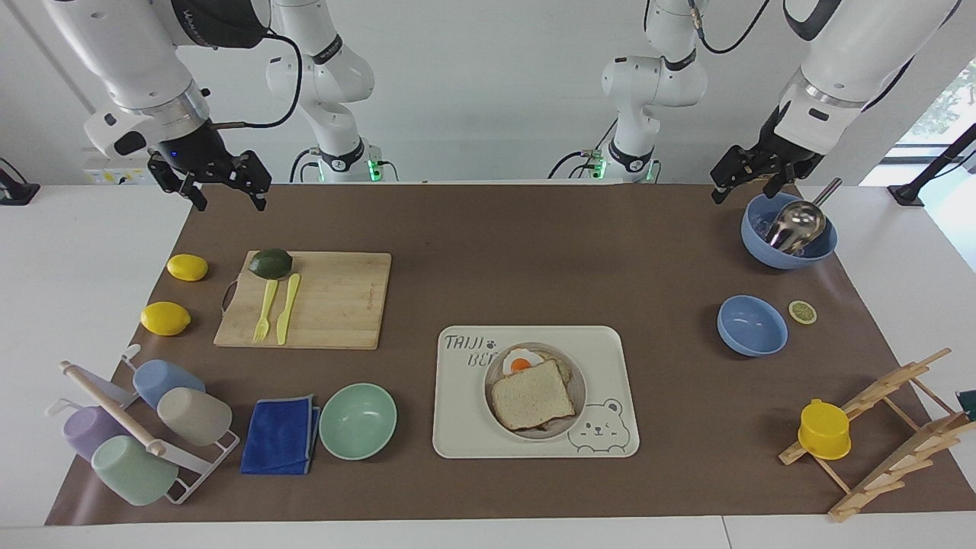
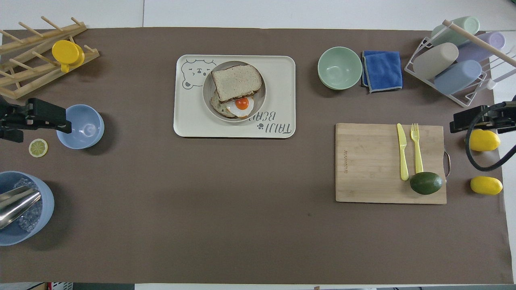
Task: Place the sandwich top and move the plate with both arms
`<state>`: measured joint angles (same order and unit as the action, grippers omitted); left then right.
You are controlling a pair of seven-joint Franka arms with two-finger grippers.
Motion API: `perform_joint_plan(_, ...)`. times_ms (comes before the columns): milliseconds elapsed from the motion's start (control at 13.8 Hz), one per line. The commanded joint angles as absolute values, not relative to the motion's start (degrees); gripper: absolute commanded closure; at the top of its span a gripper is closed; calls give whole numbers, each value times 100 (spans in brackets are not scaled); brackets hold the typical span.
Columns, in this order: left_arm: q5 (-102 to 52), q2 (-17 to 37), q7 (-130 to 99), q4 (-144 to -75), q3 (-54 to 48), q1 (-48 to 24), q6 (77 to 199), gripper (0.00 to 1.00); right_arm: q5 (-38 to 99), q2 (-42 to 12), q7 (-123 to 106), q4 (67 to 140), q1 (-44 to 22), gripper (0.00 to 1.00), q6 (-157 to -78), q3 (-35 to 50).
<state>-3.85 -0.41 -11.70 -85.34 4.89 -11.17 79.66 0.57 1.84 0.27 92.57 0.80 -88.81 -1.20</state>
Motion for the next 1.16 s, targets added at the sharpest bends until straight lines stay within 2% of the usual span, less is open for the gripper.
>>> perform_joint_plan(0, -281, -316, -1134, -8963, -69, -686, 7752, 0, 105, 185, -123, 9220, 105, 0, -8886, -97)
perform_joint_plan(218, -281, -527, -1055, -9553, -114, -712, 8522, 0, 105, 185, -132, 9220, 141, 0, -8886, -105)
perform_joint_plan(508, -36, -229, -906, -9211, -271, -520, 8271, 0, 105, 185, -123, 9220, 132, 0, -8894, -105)
perform_joint_plan(1088, -88, -308, -905, -9211, -308, -466, 8358, 0, 97, 185, -114, 9220, 97, 0, -8895, -97)
